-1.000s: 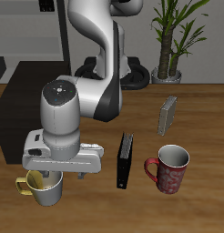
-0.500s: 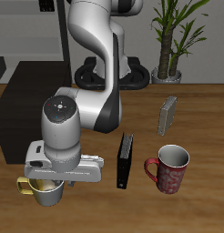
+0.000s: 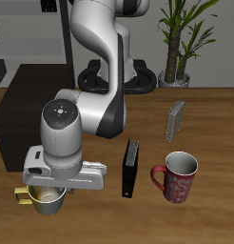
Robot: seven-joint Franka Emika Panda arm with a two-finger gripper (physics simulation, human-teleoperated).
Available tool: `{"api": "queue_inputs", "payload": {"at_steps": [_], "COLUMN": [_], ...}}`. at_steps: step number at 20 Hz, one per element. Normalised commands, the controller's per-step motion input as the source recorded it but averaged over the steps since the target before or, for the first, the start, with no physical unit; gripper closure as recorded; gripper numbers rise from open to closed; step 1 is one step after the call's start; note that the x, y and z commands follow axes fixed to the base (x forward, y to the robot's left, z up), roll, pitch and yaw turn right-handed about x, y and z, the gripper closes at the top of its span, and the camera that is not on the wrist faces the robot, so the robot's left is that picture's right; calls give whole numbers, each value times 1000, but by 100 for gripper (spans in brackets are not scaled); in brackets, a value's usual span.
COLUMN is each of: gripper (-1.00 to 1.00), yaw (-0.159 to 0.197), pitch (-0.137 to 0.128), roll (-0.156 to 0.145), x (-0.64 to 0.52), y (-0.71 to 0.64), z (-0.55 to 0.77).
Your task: Place the white-yellow mug on top of the shelf
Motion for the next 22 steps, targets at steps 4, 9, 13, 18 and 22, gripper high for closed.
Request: {"api": "queue_inputs", "payload": {"at_steps": [4, 9, 13, 18, 22], "gripper": [100, 100, 100, 100, 100], "yaw": [1, 2, 5, -19, -1], "pitch": [-56, -76, -73, -61, -70], "roll": [-25, -23, -17, -8, 8], "x": [-248, -306, -322, -277, -373], "y": [-174, -208, -152, -79, -50], "z": [511, 704, 609, 462, 509]}}
